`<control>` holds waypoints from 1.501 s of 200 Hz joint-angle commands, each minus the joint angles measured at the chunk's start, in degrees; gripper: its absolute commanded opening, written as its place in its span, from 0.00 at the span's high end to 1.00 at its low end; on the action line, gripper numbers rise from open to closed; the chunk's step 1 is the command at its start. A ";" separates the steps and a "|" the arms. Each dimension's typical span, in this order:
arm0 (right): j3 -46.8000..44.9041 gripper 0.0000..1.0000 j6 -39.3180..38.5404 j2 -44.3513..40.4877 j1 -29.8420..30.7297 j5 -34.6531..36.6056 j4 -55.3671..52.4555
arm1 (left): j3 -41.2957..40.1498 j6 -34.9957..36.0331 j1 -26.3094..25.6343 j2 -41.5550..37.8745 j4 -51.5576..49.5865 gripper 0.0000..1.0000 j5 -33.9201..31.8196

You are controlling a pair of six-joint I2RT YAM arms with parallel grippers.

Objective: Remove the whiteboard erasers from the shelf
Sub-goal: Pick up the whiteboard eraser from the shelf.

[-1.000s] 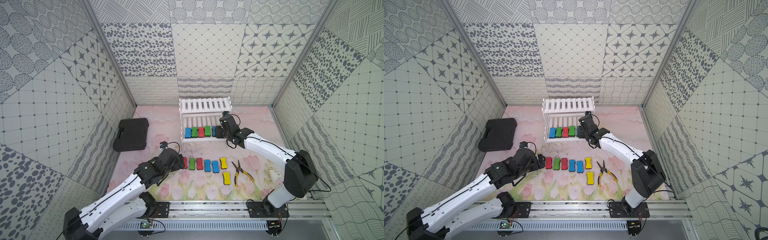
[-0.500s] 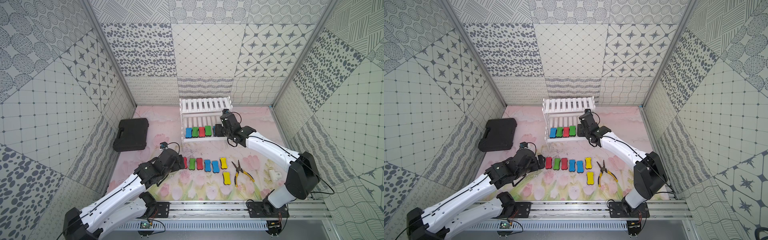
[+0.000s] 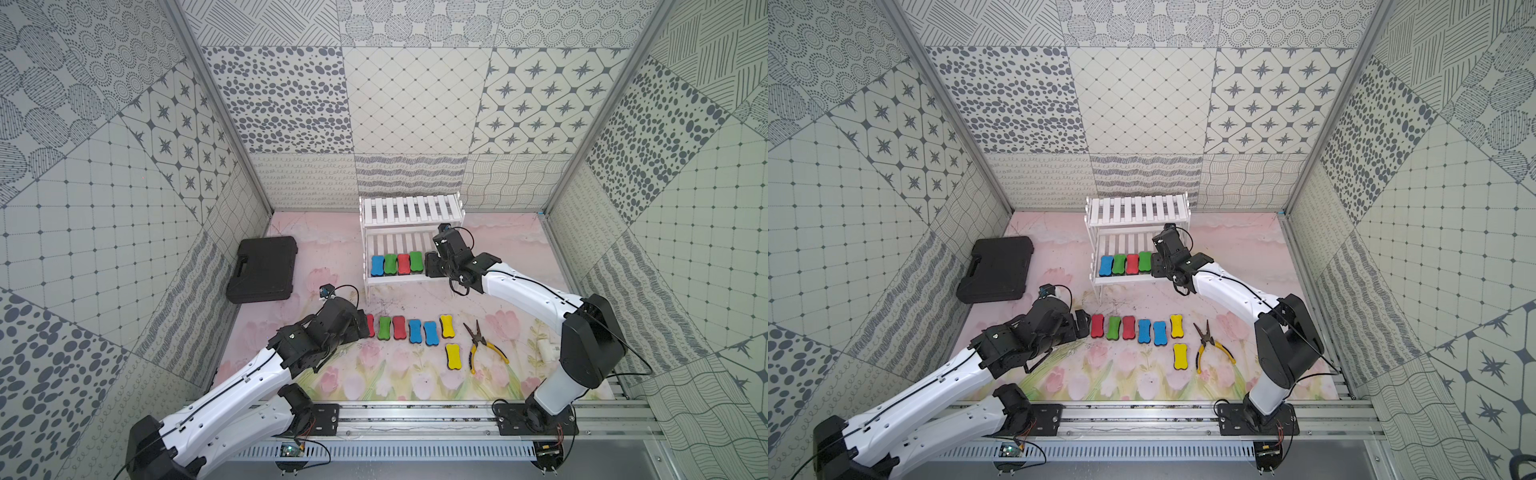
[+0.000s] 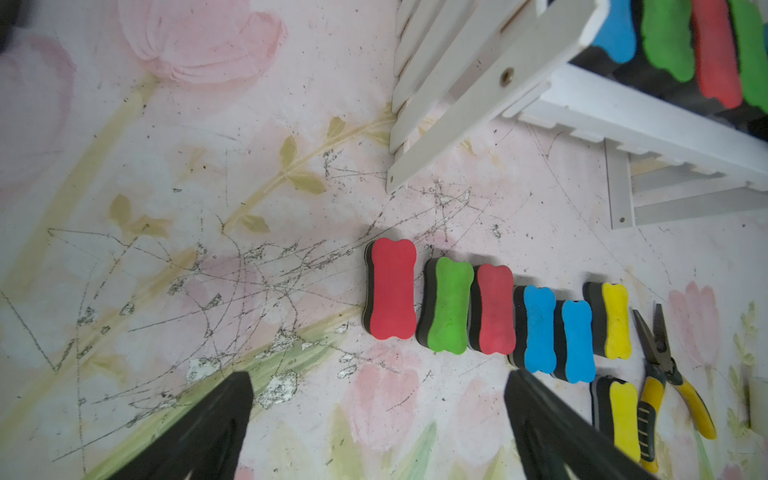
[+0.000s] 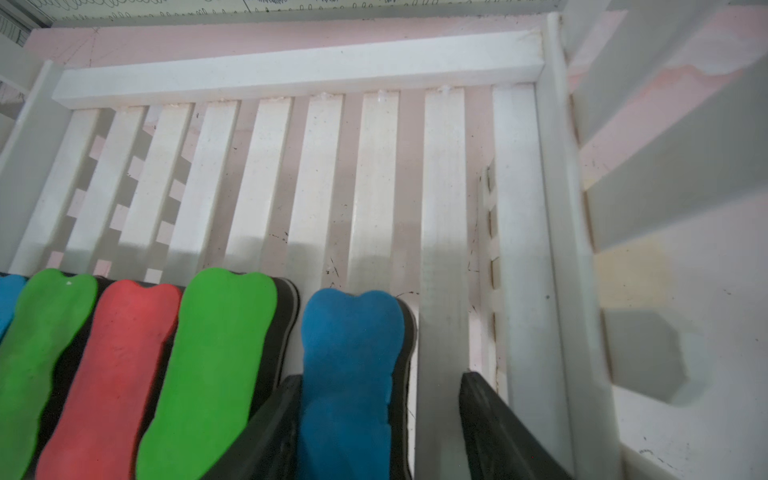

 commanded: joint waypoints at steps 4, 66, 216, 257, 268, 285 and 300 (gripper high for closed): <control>1.54 0.40 0.34 1.39 0.42 1.18 0.69 | -0.42 -0.48 0.29 -0.05 0.13 0.01 0.10; 4.53 0.36 -1.30 -0.04 0.29 3.84 -1.78 | -0.33 -0.22 0.33 0.00 0.38 0.01 0.33; 3.85 0.70 0.18 -0.18 1.03 2.51 -1.18 | 0.18 0.34 1.08 -0.19 -0.32 0.01 0.40; -2.83 0.72 5.46 -11.11 3.37 2.85 -2.49 | 0.60 0.44 1.13 -1.79 -0.96 0.01 0.02; -7.03 0.72 8.26 -14.69 5.19 3.13 -2.49 | 0.54 0.40 1.21 -2.29 -1.11 0.00 0.02; -14.27 0.73 13.39 -20.13 9.14 4.03 -2.41 | 0.33 0.31 1.21 -2.90 -1.41 0.00 0.02; -20.86 0.73 18.59 -24.32 13.50 5.64 -2.41 | 0.11 0.21 1.31 -3.47 -1.63 0.01 0.02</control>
